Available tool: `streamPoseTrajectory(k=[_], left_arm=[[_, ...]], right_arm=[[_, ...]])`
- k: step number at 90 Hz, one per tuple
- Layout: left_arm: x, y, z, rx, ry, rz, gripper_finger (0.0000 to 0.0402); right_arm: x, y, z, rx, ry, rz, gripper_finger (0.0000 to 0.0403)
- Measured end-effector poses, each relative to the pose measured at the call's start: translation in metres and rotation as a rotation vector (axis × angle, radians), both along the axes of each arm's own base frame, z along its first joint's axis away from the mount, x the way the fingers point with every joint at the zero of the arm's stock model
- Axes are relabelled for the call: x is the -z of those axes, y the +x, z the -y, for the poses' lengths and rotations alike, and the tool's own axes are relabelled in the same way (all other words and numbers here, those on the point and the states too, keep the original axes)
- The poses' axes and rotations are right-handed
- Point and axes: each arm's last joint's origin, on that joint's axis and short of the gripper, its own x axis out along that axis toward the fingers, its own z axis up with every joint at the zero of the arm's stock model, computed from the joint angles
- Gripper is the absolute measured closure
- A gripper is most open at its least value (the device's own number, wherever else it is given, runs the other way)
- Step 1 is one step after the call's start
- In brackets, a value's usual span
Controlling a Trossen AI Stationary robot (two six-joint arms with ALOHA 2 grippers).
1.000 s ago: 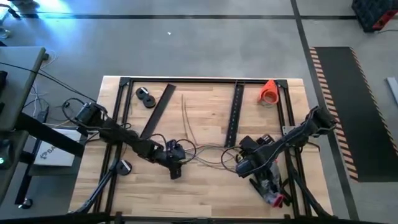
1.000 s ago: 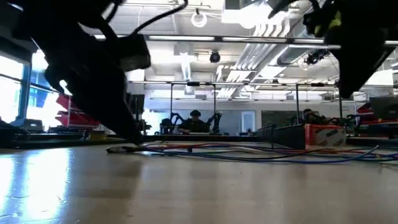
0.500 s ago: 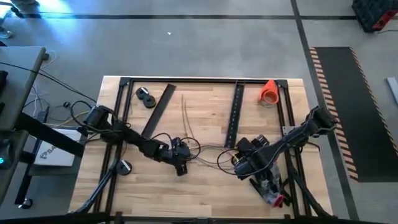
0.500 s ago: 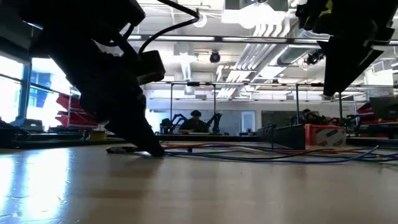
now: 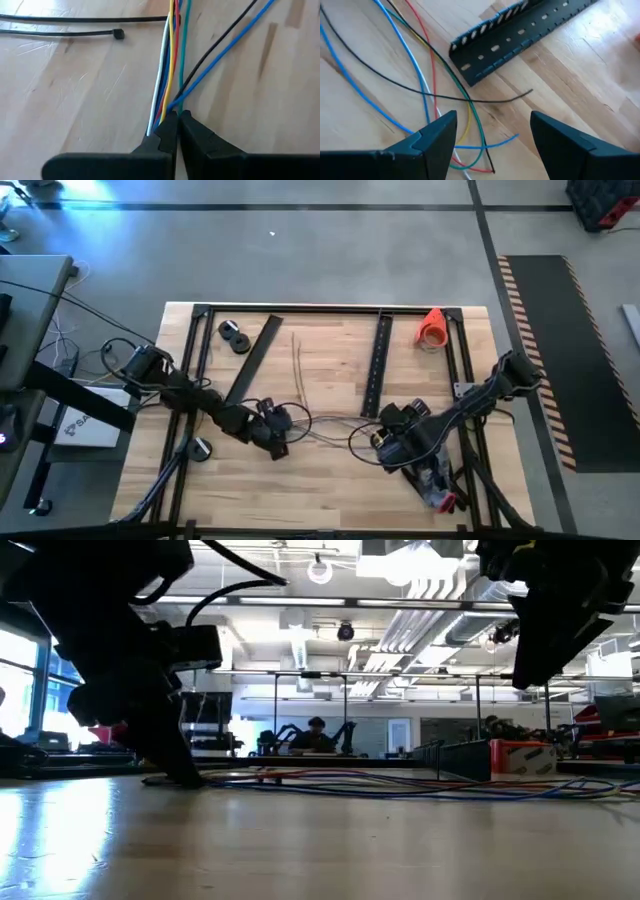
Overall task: Ziptie cables
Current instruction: Prepare the cables
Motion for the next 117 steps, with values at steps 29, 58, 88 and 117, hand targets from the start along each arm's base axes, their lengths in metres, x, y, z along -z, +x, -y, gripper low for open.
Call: streamPoseTrajectory(k=[29,58,88,117], left_arm=[[-0.006,-0.018,0.015,-0.013,-0.026,-0.042,0.0402],[-0.017,-0.042,0.019,0.09,0.0,-0.188,0.0401],[-0.017,-0.05,0.035,0.137,-0.029,-0.17,0.0397],[-0.021,-0.05,0.036,0.032,-0.249,-0.253,0.0287]], right_arm=[[0.0,-0.001,-0.003,-0.029,-0.002,0.002,0.0165],[-0.001,0.018,-0.012,-0.224,0.02,0.106,0.0165],[-0.003,0.082,-0.042,-0.814,0.022,0.445,0.0165],[0.012,0.101,-0.002,-0.622,-0.027,0.388,0.0165]])
